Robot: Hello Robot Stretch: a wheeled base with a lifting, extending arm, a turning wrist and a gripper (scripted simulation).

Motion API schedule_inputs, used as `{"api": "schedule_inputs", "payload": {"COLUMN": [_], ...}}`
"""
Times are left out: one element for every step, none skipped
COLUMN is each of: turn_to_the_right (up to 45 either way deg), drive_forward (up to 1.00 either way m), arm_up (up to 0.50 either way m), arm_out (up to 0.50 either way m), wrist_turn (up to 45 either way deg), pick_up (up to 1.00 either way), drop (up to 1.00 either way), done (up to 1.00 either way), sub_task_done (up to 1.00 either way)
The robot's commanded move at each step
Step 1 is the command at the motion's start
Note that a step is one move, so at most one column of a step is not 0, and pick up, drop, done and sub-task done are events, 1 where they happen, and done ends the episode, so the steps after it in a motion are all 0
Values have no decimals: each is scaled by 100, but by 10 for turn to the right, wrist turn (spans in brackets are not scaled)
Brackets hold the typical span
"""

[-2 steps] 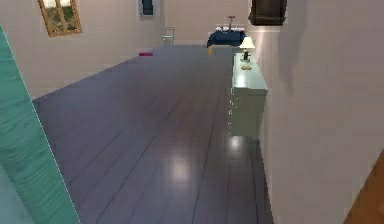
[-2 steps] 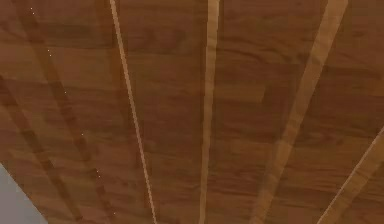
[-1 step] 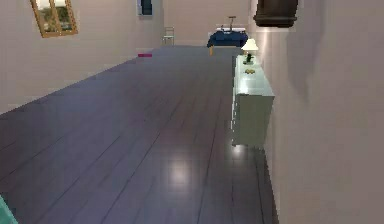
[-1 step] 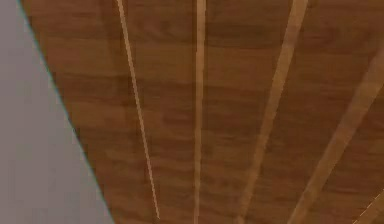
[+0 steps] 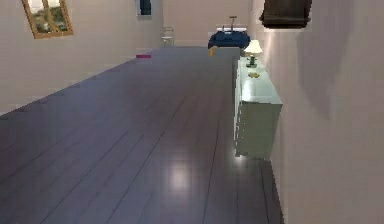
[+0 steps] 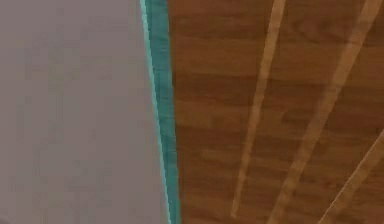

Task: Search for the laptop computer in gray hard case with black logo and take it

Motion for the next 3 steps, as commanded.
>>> {"api": "schedule_inputs", "payload": {"turn_to_the_right": [0,60,0], "drive_forward": [100,0,70], "arm_up": [0,0,0], "arm_out": [0,0,0], "wrist_turn": [0,0,0], "pick_up": [0,0,0], "drop": [0,0,0], "done": [0,0,0], "sub_task_done": [0,0,0]}}
